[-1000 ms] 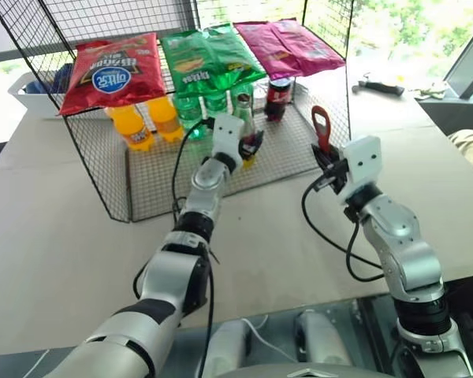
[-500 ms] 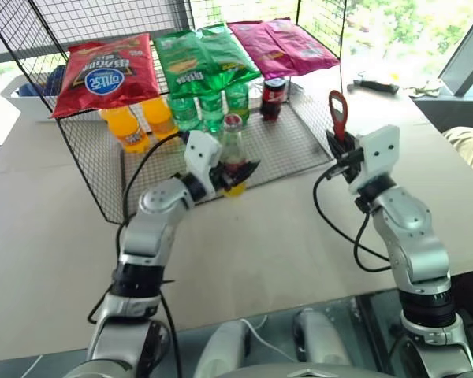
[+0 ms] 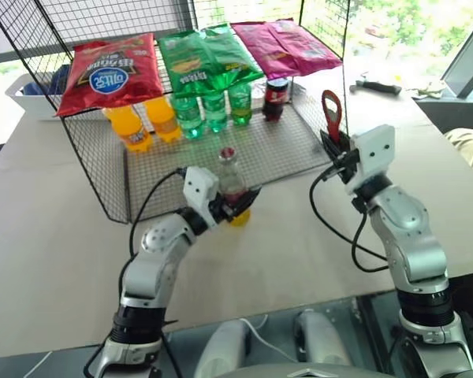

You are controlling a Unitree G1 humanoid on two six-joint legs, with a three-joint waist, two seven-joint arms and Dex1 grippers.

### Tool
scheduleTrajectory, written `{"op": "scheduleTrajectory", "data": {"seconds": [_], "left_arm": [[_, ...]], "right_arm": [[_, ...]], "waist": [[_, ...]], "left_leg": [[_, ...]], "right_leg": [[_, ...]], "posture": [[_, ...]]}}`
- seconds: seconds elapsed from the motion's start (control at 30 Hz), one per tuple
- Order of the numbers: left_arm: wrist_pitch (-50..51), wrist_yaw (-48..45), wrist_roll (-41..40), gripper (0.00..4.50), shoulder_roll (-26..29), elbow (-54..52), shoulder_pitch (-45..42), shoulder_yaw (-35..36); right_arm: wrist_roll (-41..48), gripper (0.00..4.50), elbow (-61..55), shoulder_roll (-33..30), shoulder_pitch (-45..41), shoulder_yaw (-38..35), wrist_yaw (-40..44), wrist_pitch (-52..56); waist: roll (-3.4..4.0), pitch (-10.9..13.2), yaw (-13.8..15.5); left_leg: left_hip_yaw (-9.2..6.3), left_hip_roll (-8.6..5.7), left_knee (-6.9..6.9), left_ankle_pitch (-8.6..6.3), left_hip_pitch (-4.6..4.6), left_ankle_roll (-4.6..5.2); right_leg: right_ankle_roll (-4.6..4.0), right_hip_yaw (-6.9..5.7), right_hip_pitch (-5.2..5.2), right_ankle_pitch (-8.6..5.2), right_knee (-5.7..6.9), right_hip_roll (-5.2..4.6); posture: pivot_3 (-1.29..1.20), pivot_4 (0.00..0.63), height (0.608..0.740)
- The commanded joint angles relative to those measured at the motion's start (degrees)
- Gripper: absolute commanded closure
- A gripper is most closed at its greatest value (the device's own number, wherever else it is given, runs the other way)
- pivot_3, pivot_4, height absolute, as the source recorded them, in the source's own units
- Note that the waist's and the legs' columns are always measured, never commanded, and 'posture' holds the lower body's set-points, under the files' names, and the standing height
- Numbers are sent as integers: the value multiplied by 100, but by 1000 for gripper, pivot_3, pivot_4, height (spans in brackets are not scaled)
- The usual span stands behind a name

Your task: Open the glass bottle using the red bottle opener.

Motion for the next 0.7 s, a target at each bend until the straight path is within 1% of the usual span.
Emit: {"op": "scheduleTrajectory", "data": {"seconds": [0.03, 0.07, 0.13, 0.3, 0.43, 0.7], "left_arm": [[-295, -100, -137, 1187, -15, -335, -8, 37], [-312, -100, -135, 660, -12, -343, -8, 49], [-374, -75, -103, 106, -10, -352, -16, 69], [-460, 16, -120, 106, -29, -507, -70, 76], [-456, -1, -366, 106, -54, -773, -93, 129], [-597, -106, -344, 106, 67, -907, 49, 24]], "right_arm": [[-36, 4500, -114, 3, -77, -12, 21, -180], [-41, 4500, -108, 5, -73, -8, 21, -181], [-50, 4500, -91, 11, -68, 0, 20, -190], [-59, 4500, -39, 22, -53, 18, 27, -212], [-70, 4500, 23, 30, -42, 31, 45, -260], [-96, 4500, 154, 81, -103, 67, 97, -339]], "waist": [[0, 0, 5], [0, 0, 8], [0, 0, 8], [0, -1, 8], [0, -1, 9], [-1, -1, 5]], "left_leg": [[1, 0, 0, 0, 0, 0], [1, -1, 0, 0, 0, 0], [1, 0, 0, 0, 1, 0], [4, -1, 0, 0, 4, 0], [5, 0, 1, 0, 5, 0], [15, -1, 0, 0, 11, 0]], "right_leg": [[0, 1, 0, 0, 0, 0], [0, 1, 0, 0, 0, 0], [0, 1, 1, 0, 0, 0], [0, 4, 2, 0, 3, 0], [0, 6, 2, 0, 4, 0], [0, 15, 2, 0, 8, 2]], "posture": [[0, 150, 740], [0, 150, 740], [0, 150, 740], [0, 150, 740], [0, 150, 740], [0, 150, 740]]}}
